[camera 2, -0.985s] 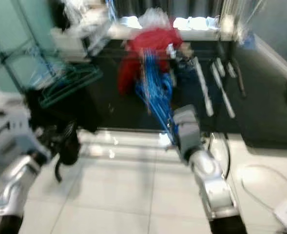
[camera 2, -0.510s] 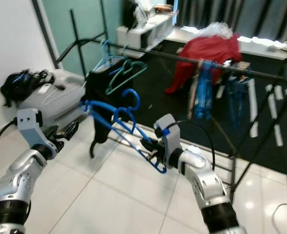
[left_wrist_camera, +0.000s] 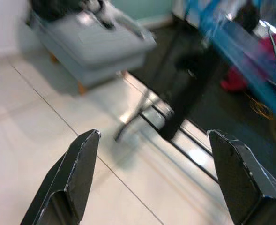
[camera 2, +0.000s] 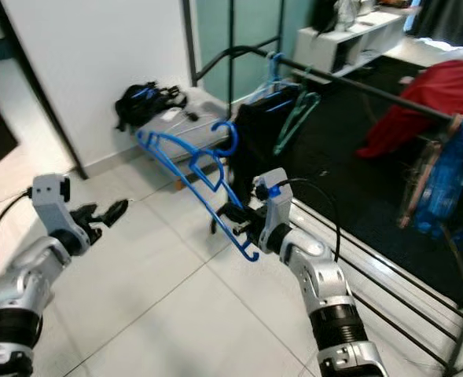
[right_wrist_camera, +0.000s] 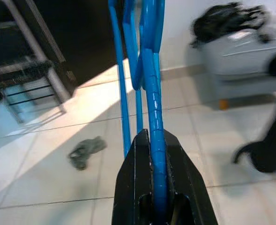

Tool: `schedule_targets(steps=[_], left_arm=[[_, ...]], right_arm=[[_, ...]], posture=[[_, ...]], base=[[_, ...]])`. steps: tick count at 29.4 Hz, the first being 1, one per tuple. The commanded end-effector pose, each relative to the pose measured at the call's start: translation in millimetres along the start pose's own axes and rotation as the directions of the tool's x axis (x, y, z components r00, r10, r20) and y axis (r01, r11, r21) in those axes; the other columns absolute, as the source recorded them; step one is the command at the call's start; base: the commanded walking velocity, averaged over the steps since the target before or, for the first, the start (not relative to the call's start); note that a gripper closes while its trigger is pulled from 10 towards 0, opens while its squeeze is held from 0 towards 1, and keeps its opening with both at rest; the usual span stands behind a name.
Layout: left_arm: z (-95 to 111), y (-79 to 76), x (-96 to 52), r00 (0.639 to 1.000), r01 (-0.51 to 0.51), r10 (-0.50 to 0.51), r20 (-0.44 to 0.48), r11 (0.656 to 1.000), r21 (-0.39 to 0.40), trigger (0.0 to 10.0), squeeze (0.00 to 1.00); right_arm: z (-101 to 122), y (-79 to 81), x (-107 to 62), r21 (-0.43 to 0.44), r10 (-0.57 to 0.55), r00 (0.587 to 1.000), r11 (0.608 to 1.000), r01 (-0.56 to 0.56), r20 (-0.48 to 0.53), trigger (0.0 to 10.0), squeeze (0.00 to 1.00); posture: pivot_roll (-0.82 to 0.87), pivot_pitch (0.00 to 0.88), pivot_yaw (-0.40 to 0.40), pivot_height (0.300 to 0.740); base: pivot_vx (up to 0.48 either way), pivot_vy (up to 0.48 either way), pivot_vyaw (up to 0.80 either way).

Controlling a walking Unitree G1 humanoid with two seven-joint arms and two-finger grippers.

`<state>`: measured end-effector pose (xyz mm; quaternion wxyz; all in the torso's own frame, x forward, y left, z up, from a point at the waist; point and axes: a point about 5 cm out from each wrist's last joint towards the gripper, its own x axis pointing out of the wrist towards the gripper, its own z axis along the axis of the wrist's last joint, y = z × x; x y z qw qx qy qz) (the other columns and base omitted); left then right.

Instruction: Hang hanger

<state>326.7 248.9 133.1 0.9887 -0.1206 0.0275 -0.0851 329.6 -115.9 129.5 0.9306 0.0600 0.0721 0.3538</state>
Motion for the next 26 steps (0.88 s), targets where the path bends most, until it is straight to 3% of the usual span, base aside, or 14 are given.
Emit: schedule_targets(steps=[1,5,10,13,16,19,22,26], left_arm=[[10,-1.6,-2.7,0.999,0.030,-0.031,0.028,0.998,0.053,10.0,0.00],[29,-1.4,-12.5,0.992,0.066,-0.069,0.107,0.997,0.033,10.0,0.00],[38,-1.6,-19.2,0.986,0.080,-0.084,0.144,0.996,0.031,10.0,0.00],[47,-11.7,-22.5,0.976,0.109,-0.116,0.184,0.993,0.044,10.0,0.00],[43,-16.0,-19.3,0.976,0.111,-0.118,0.181,0.993,0.050,10.0,0.00],[11,-23.8,-2.1,0.991,0.098,-0.108,0.078,0.989,0.113,10.0,0.00],[-4,-25.1,4.9,0.996,0.086,-0.090,0.019,0.987,0.138,10.0,0.00],[-2,-28.9,11.5,0.995,0.095,-0.099,0.022,0.988,0.123,10.0,0.00]], right_arm=[[0,-4.0,-4.5,0.010,-0.002,1.000,1.000,0.002,0.025,10.0,0.00],[1,-3.4,-1.8,0.015,0.020,0.999,1.000,-0.020,0.040,10.0,0.00],[2,-1.2,1.1,0.018,0.038,0.998,0.999,-0.039,0.049,10.0,0.00],[4,1.1,4.5,0.013,0.065,0.997,0.998,-0.066,0.049,10.0,0.00],[4,1.5,5.4,0.008,0.073,0.996,0.997,-0.074,0.044,10.0,0.00],[2,0.9,5.8,-0.014,0.090,0.995,0.996,-0.089,0.033,10.0,0.00],[1,0.4,4.5,-0.023,0.093,0.995,0.995,-0.092,0.025,10.0,0.00],[2,-1.6,3.4,-0.033,0.093,0.995,0.995,-0.092,0.023,10.0,0.00]], posture=[[0.10,0.000,0.000,0.740],[0.12,0.000,-0.022,0.740],[0.13,0.000,-0.031,0.740],[0.14,0.000,-0.055,0.740],[0.14,0.000,-0.067,0.740],[0.12,0.000,-0.076,0.740],[0.11,0.000,-0.078,0.740],[0.08,0.000,-0.062,0.740]], base=[[0.000,0.000,0.80],[0.000,0.000,0.80],[0.000,0.000,0.80],[0.000,0.000,0.80],[0.000,0.000,0.80],[0.000,0.000,0.80],[0.000,0.000,0.80],[0.000,0.000,0.80]])
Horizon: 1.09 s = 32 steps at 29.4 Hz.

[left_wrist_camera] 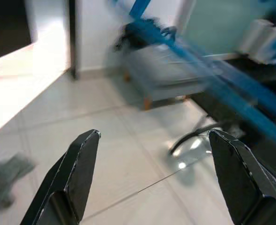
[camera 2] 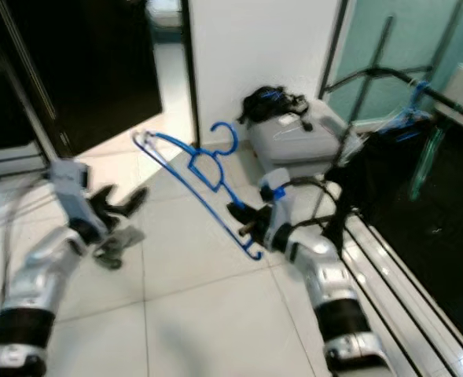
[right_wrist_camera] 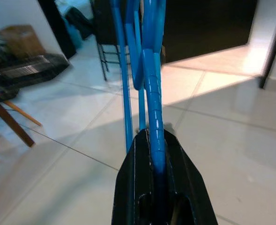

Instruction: Hang hanger

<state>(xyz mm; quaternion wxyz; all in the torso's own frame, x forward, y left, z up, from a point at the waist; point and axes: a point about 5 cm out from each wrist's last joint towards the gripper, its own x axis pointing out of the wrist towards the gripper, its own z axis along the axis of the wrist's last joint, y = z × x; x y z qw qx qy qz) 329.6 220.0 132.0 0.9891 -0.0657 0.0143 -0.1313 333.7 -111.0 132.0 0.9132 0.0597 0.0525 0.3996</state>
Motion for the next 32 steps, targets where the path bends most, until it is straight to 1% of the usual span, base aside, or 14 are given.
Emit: schedule_targets(steps=[1,4,5,9,10,12,17,19,22,23,25,26,28,32], left_arm=[[6,-1.0,3.8,1.000,0.004,-0.005,0.023,1.000,0.009,10.0,0.00],[5,-3.3,6.3,1.000,0.011,-0.011,0.012,1.000,0.003,10.0,0.00],[5,-4.6,6.7,1.000,0.017,-0.017,0.011,1.000,0.003,10.0,0.00],[7,2.4,2.6,0.999,0.000,0.002,0.033,0.999,-0.032,10.0,0.00],[7,2.4,2.6,0.999,0.000,0.002,0.033,0.999,-0.032,10.0,0.00],[6,3.6,0.7,0.999,-0.001,0.002,0.035,1.000,-0.027,10.0,0.00],[7,3.3,0.1,0.999,0.000,0.001,0.041,1.000,-0.018,10.0,0.00],[21,1.9,1.0,0.996,0.003,-0.002,0.093,1.000,-0.016,10.0,0.00],[24,-1.4,2.7,0.994,0.005,-0.004,0.105,1.000,-0.006,10.0,0.00],[21,-2.5,3.4,0.995,-0.007,0.008,0.104,1.000,-0.005,10.0,0.00],[8,-7.1,5.3,0.998,-0.020,0.016,0.060,0.998,0.051,10.0,0.00],[7,-8.3,5.6,0.998,-0.020,0.016,0.054,0.997,0.073,10.0,0.00],[14,-6.2,6.1,0.996,-0.023,0.018,0.089,0.998,0.054,10.0,0.00],[15,1.0,2.0,0.992,-0.060,0.057,0.111,0.998,0.018,10.0,0.00]], right_arm=[[-1,-2.7,-3.0,-0.013,-0.007,1.000,1.000,0.007,-0.004,10.0,0.00],[2,-4.9,-6.3,-0.026,-0.011,1.000,1.000,0.011,0.000,10.0,0.00],[10,-6.4,-10.5,-0.040,-0.012,1.000,0.999,0.013,0.025,10.0,0.00],[18,-2.2,-12.2,-0.064,0.012,0.999,0.998,-0.009,0.045,10.0,0.00],[18,-2.2,-12.2,-0.064,0.012,0.999,0.998,-0.009,0.045,10.0,0.00],[9,1.1,-8.0,-0.073,0.028,1.000,0.997,-0.027,0.013,10.0,0.00],[5,0.4,-4.4,-0.071,0.024,1.000,0.997,-0.024,-0.001,10.0,0.00],[5,-0.7,2.6,-0.050,0.011,1.000,0.999,-0.011,0.007,10.0,0.00],[4,0.5,4.9,-0.065,0.004,1.000,0.998,-0.004,-0.005,10.0,0.00],[3,1.0,5.0,-0.065,-0.004,1.000,0.998,0.003,-0.009,10.0,0.00],[3,0.3,2.6,-0.053,-0.020,1.000,0.998,0.020,-0.004,10.0,0.00],[3,0.3,1.1,-0.050,-0.024,1.000,0.998,0.024,0.002,10.0,0.00],[4,-0.2,-1.4,-0.046,-0.033,0.999,0.998,0.034,0.009,10.0,0.00],[3,-1.7,-4.7,-0.045,-0.052,0.999,0.998,0.052,0.012,10.0,0.00]], posture=[[0.08,0.000,-0.062,0.740],[0.07,0.000,-0.058,0.740],[0.06,0.000,-0.055,0.740],[0.05,0.000,-0.064,0.740],[0.05,0.000,-0.064,0.740],[0.05,0.000,-0.063,0.740],[0.06,0.000,-0.066,0.740],[0.07,0.000,-0.064,0.740],[0.08,0.000,-0.063,0.740],[0.08,0.000,-0.055,0.740],[0.07,0.000,-0.051,0.740],[0.05,0.000,-0.047,0.740],[0.05,0.000,-0.046,0.740],[0.05,0.000,-0.039,0.740]], base=[[0.000,0.000,0.80],[0.000,0.000,0.80],[0.000,0.000,0.79],[0.000,0.000,0.79],[0.000,0.000,0.79],[0.000,0.000,0.79],[0.000,0.000,0.79],[0.000,0.000,0.79],[0.000,0.000,0.79],[0.000,0.000,0.79],[0.000,0.000,0.79],[0.000,0.000,0.79],[0.000,0.000,0.79],[0.144,0.000,0.78]])
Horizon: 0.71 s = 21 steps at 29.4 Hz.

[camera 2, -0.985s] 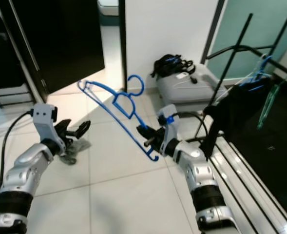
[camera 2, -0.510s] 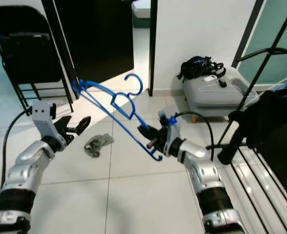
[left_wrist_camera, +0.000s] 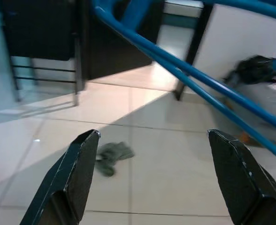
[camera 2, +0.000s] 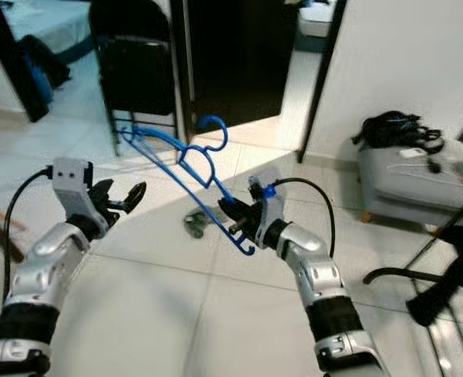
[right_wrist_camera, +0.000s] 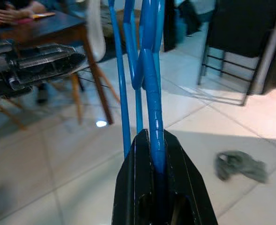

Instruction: Hang hanger

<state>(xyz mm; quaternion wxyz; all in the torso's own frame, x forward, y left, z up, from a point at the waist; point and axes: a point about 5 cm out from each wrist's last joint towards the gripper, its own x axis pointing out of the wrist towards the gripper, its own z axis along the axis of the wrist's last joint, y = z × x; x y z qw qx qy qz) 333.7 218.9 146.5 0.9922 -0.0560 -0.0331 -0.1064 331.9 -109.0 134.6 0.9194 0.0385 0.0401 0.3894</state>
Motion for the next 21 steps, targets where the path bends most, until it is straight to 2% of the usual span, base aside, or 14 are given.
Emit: schedule_targets(steps=[1,4,10,21], left_arm=[[-0.7,5.4,-4.2,0.999,-0.030,0.030,0.015,0.999,-0.016,10.0,0.00],[1.1,9.4,-7.7,0.998,-0.058,0.059,0.030,0.998,-0.031,10.0,0.00],[2.5,10.8,-10.1,0.996,-0.074,0.075,0.039,0.997,-0.030,10.0,0.00],[1.9,8.4,-10.3,0.996,-0.075,0.076,0.046,0.997,-0.032,10.0,0.00]], right_arm=[[0.2,-5.7,-5.4,0.003,-0.034,0.999,0.999,0.034,0.003,10.0,0.00],[-1.3,-8.9,-7.0,-0.001,-0.068,0.998,0.998,0.068,0.004,10.0,0.00],[-2.2,-15.1,-7.9,0.045,-0.131,0.991,0.990,0.131,-0.013,10.0,0.00],[0.3,-10.9,-8.5,0.026,-0.112,0.994,0.993,0.112,-0.001,10.0,0.00]], posture=[[0.05,0.000,-0.038,0.740],[0.06,0.000,-0.041,0.740],[0.06,0.000,-0.048,0.740],[0.04,0.000,-0.050,0.740]], base=[[0.289,0.000,0.77],[0.480,0.000,0.71],[0.480,0.000,0.00],[0.480,0.000,0.00]])
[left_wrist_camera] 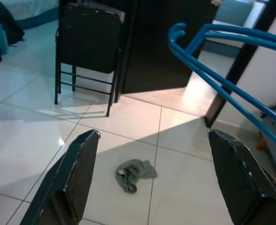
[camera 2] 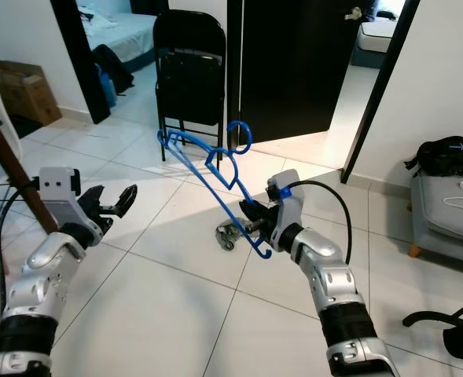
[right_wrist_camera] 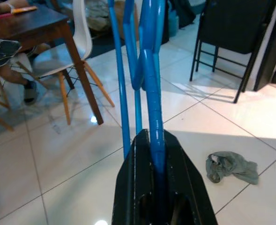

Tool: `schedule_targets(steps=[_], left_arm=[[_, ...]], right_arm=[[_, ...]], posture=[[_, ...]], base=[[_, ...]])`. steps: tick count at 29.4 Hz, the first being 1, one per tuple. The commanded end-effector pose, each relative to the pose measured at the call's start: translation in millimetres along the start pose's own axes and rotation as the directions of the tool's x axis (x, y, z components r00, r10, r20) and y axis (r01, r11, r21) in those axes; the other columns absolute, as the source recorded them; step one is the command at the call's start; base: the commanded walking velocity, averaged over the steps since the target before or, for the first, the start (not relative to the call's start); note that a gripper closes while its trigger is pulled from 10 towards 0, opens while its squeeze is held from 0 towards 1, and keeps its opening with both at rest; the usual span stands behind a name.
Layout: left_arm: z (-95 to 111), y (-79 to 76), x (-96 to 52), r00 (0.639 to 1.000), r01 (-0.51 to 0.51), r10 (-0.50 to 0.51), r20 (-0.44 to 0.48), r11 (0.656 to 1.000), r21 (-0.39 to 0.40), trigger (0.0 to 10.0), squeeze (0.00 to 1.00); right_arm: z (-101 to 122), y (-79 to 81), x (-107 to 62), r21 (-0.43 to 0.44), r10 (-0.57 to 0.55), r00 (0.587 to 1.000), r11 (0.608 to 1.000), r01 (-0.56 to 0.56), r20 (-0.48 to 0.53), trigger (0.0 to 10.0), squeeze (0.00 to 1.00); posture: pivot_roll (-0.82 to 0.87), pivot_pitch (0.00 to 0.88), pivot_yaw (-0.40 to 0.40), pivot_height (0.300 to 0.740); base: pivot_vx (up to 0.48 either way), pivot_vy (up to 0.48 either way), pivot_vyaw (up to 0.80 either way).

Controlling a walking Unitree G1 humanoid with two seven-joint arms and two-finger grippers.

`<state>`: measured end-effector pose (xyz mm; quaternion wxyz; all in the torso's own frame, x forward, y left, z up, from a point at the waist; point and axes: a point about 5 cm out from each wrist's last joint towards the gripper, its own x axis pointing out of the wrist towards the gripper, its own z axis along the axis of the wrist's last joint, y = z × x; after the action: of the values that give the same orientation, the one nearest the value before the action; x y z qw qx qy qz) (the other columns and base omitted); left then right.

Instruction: Hang hanger

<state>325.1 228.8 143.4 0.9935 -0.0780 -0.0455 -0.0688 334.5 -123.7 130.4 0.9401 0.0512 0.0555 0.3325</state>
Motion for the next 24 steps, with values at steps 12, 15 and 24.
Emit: schedule_targets(steps=[12,15,24], left_arm=[[4.0,-3.9,1.8,1.000,0.002,-0.001,0.023,1.000,-0.009,10.0,0.00],[4.2,-4.3,1.6,1.000,0.000,0.000,0.026,1.000,-0.012,10.0,0.00],[6.5,-6.0,0.2,0.999,-0.003,0.003,0.043,1.000,-0.008,10.0,0.00]], right_arm=[[5.3,6.4,-2.8,-0.057,0.062,0.998,0.996,-0.061,0.007,10.0,0.00],[5.4,6.8,-3.1,-0.059,0.070,0.998,0.996,-0.070,0.006,10.0,0.00],[7.7,9.2,-5.2,-0.054,0.102,0.995,0.993,-0.101,0.020,10.0,0.00]], posture=[[0.03,0.000,-0.064,0.740],[0.03,0.000,-0.066,0.740],[0.03,0.002,-0.071,0.740]], base=[[0.480,0.000,0.73],[0.480,0.000,0.80],[0.480,0.000,0.80]])
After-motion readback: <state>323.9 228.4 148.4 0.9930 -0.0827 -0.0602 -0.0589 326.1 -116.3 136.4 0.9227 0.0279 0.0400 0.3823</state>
